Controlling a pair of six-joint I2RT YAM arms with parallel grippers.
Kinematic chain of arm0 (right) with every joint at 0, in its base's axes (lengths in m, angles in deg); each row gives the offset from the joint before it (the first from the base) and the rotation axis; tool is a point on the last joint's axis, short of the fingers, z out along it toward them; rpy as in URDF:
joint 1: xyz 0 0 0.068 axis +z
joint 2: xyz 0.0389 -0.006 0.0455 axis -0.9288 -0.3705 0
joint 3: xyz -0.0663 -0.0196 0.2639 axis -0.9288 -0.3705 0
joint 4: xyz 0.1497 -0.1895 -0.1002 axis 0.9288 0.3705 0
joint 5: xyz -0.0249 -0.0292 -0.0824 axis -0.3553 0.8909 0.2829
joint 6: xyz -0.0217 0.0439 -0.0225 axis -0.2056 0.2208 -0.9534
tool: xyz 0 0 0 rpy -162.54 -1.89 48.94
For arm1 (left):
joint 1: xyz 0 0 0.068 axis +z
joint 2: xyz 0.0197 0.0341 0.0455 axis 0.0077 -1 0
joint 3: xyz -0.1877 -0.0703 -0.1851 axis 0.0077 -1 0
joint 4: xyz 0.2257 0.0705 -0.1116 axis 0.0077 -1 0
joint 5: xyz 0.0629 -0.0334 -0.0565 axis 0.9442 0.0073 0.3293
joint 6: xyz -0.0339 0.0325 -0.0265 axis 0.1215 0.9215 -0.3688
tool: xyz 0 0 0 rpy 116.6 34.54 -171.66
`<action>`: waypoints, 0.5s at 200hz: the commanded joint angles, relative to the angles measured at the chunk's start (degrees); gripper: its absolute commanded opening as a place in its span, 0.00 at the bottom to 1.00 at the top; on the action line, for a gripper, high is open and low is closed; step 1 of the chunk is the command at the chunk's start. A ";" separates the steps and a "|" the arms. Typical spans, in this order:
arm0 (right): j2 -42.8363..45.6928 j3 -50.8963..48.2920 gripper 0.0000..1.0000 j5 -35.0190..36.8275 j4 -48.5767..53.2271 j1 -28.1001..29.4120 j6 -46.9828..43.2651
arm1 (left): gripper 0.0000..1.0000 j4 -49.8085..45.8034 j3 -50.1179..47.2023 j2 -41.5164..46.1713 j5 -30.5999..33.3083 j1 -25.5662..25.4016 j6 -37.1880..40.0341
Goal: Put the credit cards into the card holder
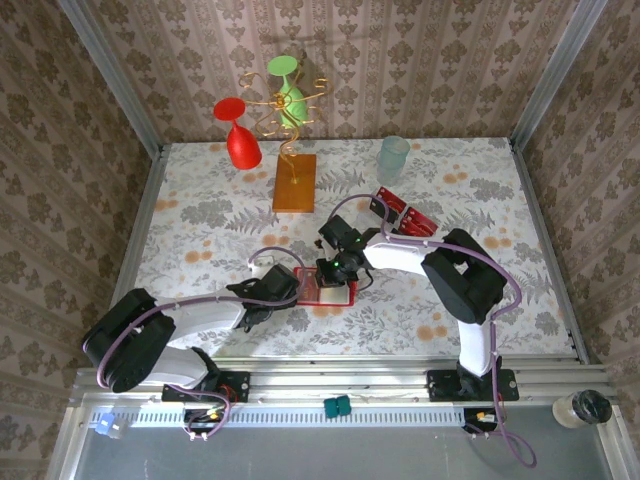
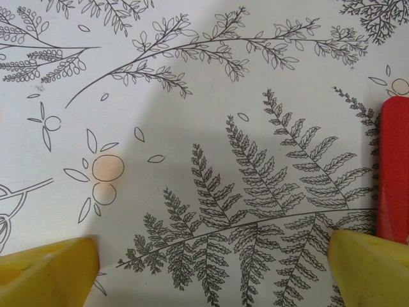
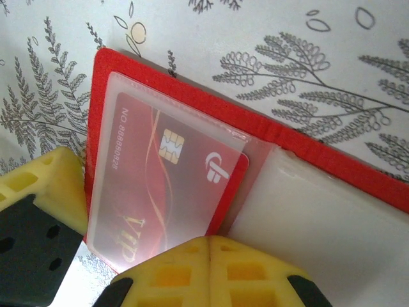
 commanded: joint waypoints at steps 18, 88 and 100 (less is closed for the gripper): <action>-2.38 2.19 0.00 0.18 1.74 0.81 -0.73 | 0.95 3.09 -1.95 -3.40 -5.41 0.26 -1.54; 0.51 2.43 0.00 -0.65 2.38 0.94 -0.08 | 0.95 2.65 -1.60 -2.33 -5.60 0.21 -1.53; 2.52 2.07 0.04 0.07 2.53 0.77 0.68 | 0.95 1.80 -1.42 -1.46 -5.49 0.25 -1.48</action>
